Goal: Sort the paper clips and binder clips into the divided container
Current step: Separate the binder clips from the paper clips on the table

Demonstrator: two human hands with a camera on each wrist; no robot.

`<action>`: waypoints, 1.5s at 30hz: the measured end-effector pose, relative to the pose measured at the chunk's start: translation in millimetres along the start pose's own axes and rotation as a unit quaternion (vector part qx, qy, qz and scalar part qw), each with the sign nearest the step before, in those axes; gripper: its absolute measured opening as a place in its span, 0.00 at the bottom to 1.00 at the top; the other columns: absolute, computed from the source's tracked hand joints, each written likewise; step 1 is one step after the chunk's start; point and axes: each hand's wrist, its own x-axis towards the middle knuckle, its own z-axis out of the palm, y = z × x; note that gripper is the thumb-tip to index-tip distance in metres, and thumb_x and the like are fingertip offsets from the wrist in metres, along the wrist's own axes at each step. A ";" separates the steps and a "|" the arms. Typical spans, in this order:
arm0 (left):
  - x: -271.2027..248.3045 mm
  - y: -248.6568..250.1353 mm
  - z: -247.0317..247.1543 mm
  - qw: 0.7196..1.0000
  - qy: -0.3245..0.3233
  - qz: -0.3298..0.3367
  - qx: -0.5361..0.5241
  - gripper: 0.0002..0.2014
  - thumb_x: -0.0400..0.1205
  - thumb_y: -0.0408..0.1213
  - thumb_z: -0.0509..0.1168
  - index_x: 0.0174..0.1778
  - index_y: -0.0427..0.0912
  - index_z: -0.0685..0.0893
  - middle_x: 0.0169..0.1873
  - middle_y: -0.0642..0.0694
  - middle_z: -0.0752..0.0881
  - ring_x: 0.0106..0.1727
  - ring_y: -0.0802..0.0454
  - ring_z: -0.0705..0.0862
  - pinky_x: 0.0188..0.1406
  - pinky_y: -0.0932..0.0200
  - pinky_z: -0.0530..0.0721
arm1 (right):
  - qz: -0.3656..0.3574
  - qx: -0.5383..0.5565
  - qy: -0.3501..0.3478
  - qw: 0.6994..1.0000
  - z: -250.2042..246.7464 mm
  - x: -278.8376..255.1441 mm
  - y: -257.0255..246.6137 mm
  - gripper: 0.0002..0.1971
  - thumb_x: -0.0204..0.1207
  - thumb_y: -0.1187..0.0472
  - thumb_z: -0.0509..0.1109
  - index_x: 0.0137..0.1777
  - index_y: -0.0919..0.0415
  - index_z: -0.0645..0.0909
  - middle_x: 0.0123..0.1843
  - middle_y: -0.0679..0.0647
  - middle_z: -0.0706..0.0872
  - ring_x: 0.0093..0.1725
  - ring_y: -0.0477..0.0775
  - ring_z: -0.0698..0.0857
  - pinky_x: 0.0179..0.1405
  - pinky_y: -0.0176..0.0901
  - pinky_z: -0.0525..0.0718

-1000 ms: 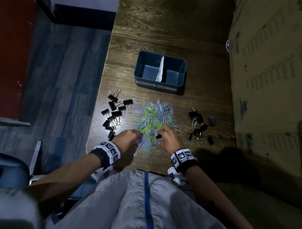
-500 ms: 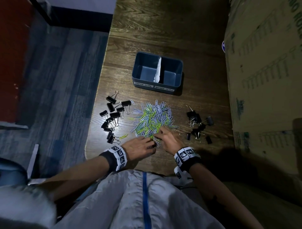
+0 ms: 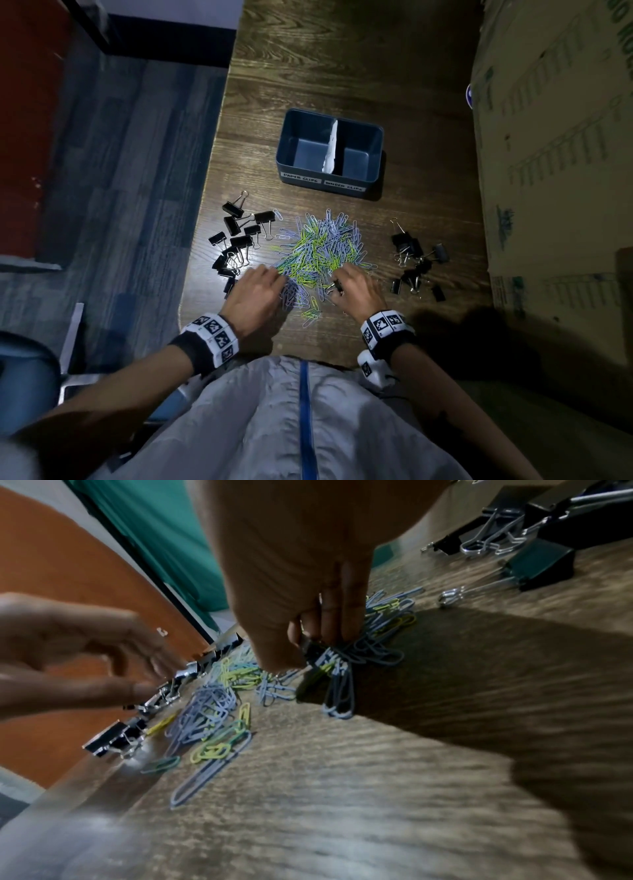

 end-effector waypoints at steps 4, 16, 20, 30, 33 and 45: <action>-9.1 -23.3 -2.9 0.994 -0.075 -0.075 0.030 0.12 0.71 0.42 0.75 0.48 0.44 0.83 0.41 0.47 0.86 0.45 0.44 0.80 0.47 0.47 0.71 | 0.020 0.035 0.026 0.999 -9.9 -2.2 -3.6 0.11 0.72 0.67 0.75 0.53 0.61 0.83 0.55 0.54 0.81 0.44 0.55 0.83 0.40 0.42 0.76; 30.0 -12.0 -2.8 0.988 -0.075 -0.076 -0.113 0.09 0.77 0.34 0.72 0.48 0.52 0.84 0.32 0.53 0.80 0.34 0.52 0.76 0.41 0.61 0.73 | 0.208 0.198 0.239 0.928 -65.2 -0.8 61.1 0.18 0.63 0.76 0.78 0.45 0.53 0.89 0.48 0.53 0.84 0.38 0.46 0.83 0.39 0.25 0.76; 31.3 -6.1 4.0 0.985 -0.029 -0.081 -0.150 0.14 0.76 0.28 0.71 0.54 0.47 0.82 0.36 0.50 0.79 0.32 0.50 0.78 0.29 0.63 0.74 | 0.293 0.152 0.212 0.920 -70.7 -5.5 92.0 0.15 0.69 0.74 0.78 0.51 0.57 0.89 0.53 0.58 0.86 0.48 0.57 0.87 0.48 0.34 0.76; -5.0 23.0 16.2 0.988 -0.018 0.153 -0.007 0.26 0.84 0.47 0.62 0.77 0.42 0.68 0.73 0.39 0.72 0.71 0.43 0.71 0.65 0.46 0.74 | 0.185 0.090 0.211 0.956 -46.3 -14.7 68.1 0.16 0.71 0.76 0.74 0.55 0.60 0.88 0.56 0.60 0.84 0.47 0.51 0.84 0.48 0.31 0.77; -3.9 32.7 21.2 0.962 -0.064 0.263 0.028 0.36 0.79 0.39 0.67 0.82 0.46 0.59 0.82 0.36 0.60 0.81 0.37 0.61 0.73 0.37 0.66 | 0.114 0.057 0.155 0.980 -17.6 -12.5 41.3 0.18 0.69 0.71 0.76 0.59 0.61 0.87 0.57 0.60 0.83 0.54 0.58 0.84 0.55 0.46 0.85; 18.1 11.9 28.2 0.967 -0.131 0.205 0.072 0.29 0.87 0.45 0.43 0.85 0.43 0.48 0.85 0.39 0.51 0.85 0.40 0.51 0.81 0.39 0.48 | 0.217 0.002 0.107 0.970 -16.3 6.0 18.5 0.25 0.83 0.50 0.66 0.76 0.62 0.73 0.80 0.66 0.70 0.75 0.67 0.71 0.72 0.62 0.75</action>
